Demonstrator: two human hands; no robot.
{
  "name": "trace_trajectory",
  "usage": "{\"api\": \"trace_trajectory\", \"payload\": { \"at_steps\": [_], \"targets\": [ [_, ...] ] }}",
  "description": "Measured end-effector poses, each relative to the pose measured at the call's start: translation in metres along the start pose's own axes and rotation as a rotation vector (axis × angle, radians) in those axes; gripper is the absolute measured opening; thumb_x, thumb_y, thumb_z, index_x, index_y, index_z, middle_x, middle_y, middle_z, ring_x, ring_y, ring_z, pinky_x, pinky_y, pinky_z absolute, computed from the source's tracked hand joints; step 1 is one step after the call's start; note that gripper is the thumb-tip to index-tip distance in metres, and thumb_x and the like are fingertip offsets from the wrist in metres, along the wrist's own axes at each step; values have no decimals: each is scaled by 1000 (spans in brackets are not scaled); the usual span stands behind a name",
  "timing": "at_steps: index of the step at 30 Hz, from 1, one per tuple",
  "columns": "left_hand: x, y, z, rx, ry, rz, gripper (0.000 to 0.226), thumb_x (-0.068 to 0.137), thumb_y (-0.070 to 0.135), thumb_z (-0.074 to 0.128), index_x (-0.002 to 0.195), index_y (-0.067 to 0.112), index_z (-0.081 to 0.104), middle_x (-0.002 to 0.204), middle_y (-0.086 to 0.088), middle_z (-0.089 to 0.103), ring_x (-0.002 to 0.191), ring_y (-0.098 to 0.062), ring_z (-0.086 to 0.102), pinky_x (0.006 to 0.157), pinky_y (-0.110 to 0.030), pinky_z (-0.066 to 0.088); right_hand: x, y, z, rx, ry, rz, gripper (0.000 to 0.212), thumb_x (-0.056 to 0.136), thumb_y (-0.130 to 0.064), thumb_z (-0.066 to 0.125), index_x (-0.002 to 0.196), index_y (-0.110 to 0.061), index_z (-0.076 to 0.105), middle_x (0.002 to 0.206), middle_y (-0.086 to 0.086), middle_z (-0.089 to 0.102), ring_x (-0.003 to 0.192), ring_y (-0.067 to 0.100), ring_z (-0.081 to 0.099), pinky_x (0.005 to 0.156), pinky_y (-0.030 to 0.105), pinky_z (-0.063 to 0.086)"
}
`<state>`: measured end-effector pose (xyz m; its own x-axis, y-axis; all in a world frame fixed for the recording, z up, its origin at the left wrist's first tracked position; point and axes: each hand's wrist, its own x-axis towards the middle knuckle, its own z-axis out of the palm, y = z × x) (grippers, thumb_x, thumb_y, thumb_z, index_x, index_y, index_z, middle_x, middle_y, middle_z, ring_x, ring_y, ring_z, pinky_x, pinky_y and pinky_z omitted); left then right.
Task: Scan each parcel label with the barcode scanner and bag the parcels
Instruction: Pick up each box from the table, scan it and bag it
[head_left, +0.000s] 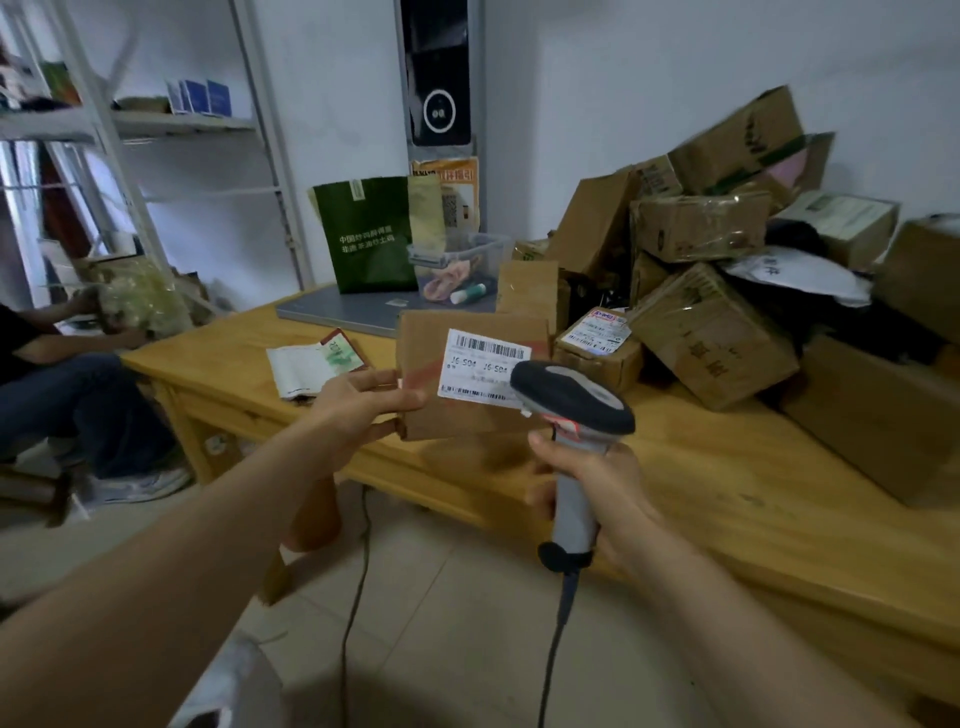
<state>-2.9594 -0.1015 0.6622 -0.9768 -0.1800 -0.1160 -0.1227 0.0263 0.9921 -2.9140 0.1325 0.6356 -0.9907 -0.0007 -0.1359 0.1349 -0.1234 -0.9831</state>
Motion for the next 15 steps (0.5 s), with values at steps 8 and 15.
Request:
{"api": "trace_trajectory", "payload": {
  "at_steps": [8,15],
  "targets": [
    [-61,-12,0,-45,19,41,51,70,2,78,116,12,59,105,-4,69,98,-20,65,84,-36,55,-70,-1,2,-21,-63,-3,14,79,-5,73,84,-8,60,54,5,54,37,12,45,44,25,42],
    [-87,-11,-4,-59,51,67,37,71,0,77,97,20,59,99,-2,69,89,-15,66,68,-27,53,-94,-9,2,-75,-62,-33,12,81,-4,71,83,-6,60,54,3,52,37,10,45,43,24,43]
  ]
}}
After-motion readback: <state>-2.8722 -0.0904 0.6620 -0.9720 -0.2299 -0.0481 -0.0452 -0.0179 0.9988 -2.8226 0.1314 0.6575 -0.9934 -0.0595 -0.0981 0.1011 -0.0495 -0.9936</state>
